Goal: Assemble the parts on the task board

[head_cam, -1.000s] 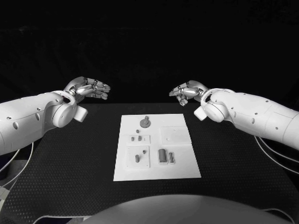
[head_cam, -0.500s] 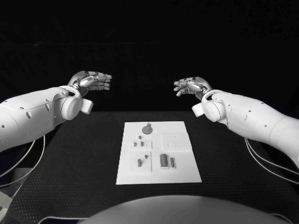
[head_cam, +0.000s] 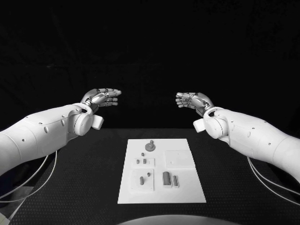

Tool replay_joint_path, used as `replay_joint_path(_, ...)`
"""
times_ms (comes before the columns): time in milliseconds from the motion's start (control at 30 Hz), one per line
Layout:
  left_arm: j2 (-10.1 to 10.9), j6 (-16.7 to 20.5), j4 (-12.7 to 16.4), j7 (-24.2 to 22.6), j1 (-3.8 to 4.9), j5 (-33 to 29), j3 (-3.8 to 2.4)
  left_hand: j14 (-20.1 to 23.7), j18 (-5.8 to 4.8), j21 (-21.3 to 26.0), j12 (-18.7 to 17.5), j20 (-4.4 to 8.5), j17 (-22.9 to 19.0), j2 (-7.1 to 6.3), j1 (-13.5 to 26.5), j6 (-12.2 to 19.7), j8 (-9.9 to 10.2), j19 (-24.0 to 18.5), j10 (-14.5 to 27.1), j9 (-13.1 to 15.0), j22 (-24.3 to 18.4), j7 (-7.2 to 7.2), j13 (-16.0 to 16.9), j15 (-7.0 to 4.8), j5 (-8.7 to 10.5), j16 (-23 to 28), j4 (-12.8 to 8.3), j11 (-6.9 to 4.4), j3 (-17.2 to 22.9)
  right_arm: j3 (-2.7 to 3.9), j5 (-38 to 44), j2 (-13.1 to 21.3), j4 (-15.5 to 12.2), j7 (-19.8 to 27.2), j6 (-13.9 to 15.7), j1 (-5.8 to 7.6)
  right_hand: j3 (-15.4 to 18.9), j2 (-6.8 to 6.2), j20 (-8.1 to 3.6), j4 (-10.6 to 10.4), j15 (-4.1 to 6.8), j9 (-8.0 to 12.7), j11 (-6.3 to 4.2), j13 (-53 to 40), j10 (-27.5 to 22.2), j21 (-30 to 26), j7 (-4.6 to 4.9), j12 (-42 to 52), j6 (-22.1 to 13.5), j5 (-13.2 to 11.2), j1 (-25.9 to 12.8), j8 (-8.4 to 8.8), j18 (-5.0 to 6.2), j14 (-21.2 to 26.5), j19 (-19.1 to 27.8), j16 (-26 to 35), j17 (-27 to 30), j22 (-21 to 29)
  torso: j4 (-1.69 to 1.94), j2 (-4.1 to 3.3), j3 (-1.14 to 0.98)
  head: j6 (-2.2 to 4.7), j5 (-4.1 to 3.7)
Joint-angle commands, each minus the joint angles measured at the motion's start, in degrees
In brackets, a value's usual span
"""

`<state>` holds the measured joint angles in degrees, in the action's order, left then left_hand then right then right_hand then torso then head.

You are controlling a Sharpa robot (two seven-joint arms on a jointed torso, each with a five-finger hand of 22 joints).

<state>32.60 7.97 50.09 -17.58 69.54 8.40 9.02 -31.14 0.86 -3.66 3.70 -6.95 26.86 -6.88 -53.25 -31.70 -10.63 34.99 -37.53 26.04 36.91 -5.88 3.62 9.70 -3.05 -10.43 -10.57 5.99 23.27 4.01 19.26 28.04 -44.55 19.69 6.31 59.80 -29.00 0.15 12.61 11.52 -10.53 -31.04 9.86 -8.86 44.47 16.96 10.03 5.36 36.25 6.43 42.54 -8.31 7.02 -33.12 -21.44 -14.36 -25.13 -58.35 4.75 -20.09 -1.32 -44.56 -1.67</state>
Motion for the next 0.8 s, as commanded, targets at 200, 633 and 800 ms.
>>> replay_joint_path(200,-0.3,0.19,-0.08,-0.15,-0.76,-0.28,-0.08,31.14,-0.86,3.66,-3.7,6.95,-26.86,6.88,53.25,31.7,10.63,-34.99,37.53,-26.04,-36.91,5.88,-3.62,-9.7,3.05,10.43,10.57,-5.99,-23.27,-0.02,-0.78,0.41,-0.79,0.2,0.03,-0.16,29.0,-0.15,-12.61,-11.52,10.53,31.04,-9.86,8.86,-44.47,-16.96,-10.03,-5.36,-36.25,-6.43,-42.54,8.31,-7.02,33.12,21.44,14.36,25.13,17.82,-0.11,0.12,-0.38,1.34,0.35)
replay_joint_path(633,3.91,12.41,13.49,-4.25,-3.69,-3.04,-3.11,31.14,-0.86,3.66,-3.7,6.95,-26.86,6.88,53.25,31.7,10.63,-34.99,37.53,-26.04,-36.91,5.88,-3.62,-9.7,3.05,10.43,10.57,-5.99,-23.27,-1.23,-6.4,5.35,-14.36,3.21,11.52,0.0,29.0,-0.15,-12.61,-11.52,10.53,31.04,-9.86,8.86,-44.47,-16.96,-10.03,-5.36,-36.25,-6.43,-42.54,8.31,-7.02,33.12,21.44,14.36,25.13,58.35,-2.87,-6.55,0.63,6.6,1.13)
replay_joint_path(800,6.7,20.51,22.49,-6.97,-5.63,-4.87,-5.13,31.14,-0.86,3.66,-3.7,6.95,-26.86,6.88,53.25,31.7,10.63,-34.99,37.53,-26.04,-36.91,5.88,-3.62,-9.7,3.05,10.43,10.57,-5.99,-23.27,-2.04,-10.13,8.63,-23.36,5.21,19.15,0.1,29.0,-0.15,-12.61,-11.52,10.53,31.04,-9.86,8.86,-44.47,-16.96,-10.03,-5.36,-36.25,-6.43,-42.54,8.31,-7.02,33.12,21.44,14.36,25.13,58.35,-4.06,-9.43,1.07,8.87,1.47)
